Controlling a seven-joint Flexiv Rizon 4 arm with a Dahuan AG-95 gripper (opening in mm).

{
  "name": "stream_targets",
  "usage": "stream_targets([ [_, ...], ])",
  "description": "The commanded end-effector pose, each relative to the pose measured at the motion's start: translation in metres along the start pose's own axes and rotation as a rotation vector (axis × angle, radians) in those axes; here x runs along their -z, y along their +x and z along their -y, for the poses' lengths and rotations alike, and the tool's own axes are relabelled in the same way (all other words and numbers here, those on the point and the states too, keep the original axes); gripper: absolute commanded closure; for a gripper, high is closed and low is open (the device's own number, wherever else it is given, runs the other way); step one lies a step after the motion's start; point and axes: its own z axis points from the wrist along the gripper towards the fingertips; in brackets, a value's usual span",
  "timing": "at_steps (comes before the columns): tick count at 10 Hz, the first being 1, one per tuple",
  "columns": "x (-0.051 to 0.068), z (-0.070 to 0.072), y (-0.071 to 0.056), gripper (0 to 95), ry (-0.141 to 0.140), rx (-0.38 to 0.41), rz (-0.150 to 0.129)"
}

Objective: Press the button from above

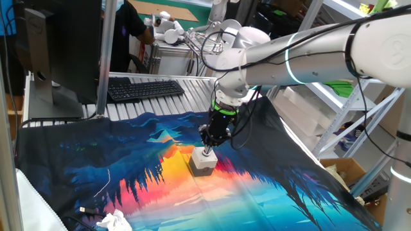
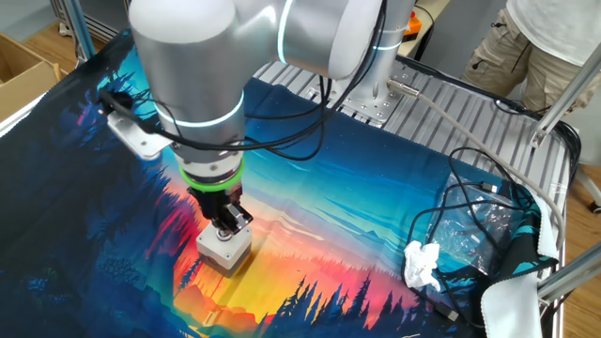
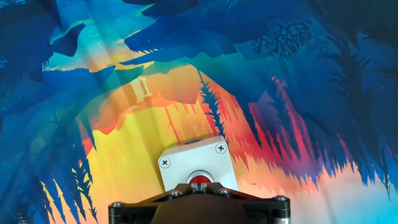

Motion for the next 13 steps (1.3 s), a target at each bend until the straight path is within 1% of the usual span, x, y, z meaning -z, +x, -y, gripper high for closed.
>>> stream_targets([
  [1, 0.034, -0.003, -0.008, 95.0, -0.014, -0.016, -0.057],
  [3, 0.042, -0.002, -0.006, 95.0, -0.01, -0.017, -0.055],
  [5, 0.055, 0.002, -0.004, 95.0, -0.005, -0.005, -0.066],
  [6, 0.061, 0.005, -0.003, 95.0, 0.003, -0.002, -0.068],
  [9, 0.069, 0.008, -0.002, 95.0, 0.005, -0.006, -0.072],
  [11, 0.078, 0.012, 0.001, 95.0, 0.007, -0.003, -0.08],
  [13, 0.083, 0.015, 0.002, 95.0, 0.01, -0.007, -0.082],
])
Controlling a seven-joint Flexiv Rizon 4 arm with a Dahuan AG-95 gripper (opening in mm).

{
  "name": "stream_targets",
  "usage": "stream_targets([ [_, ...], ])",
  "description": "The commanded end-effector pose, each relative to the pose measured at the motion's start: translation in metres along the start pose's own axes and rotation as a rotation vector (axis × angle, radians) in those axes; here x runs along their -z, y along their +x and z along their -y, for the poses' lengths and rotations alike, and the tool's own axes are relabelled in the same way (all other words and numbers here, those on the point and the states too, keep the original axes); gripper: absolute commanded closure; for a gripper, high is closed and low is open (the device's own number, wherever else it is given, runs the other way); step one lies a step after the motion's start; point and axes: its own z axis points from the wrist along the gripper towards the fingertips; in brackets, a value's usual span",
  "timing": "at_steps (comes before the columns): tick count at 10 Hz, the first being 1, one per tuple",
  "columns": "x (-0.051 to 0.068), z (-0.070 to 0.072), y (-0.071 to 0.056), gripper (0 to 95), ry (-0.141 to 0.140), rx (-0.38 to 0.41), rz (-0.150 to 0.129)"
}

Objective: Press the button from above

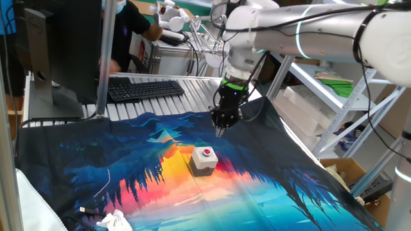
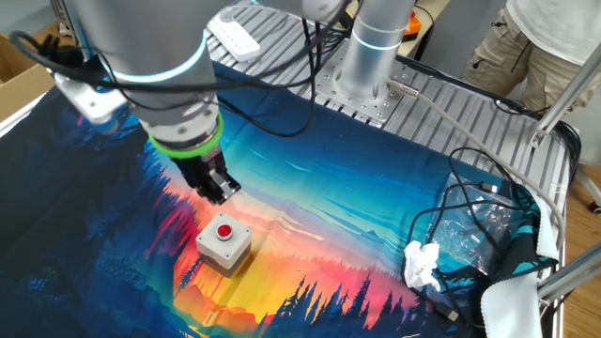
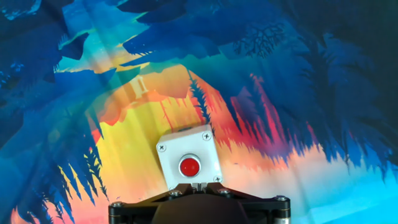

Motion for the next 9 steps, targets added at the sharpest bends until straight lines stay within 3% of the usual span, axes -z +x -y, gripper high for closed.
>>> stream_targets([
  [1, 0.005, 0.003, 0.003, 95.0, 0.002, -0.004, 0.004],
  [5, 0.015, 0.01, 0.008, 95.0, 0.01, -0.028, -0.01],
  [9, 0.016, 0.01, 0.008, 95.0, 0.018, -0.04, -0.013],
])
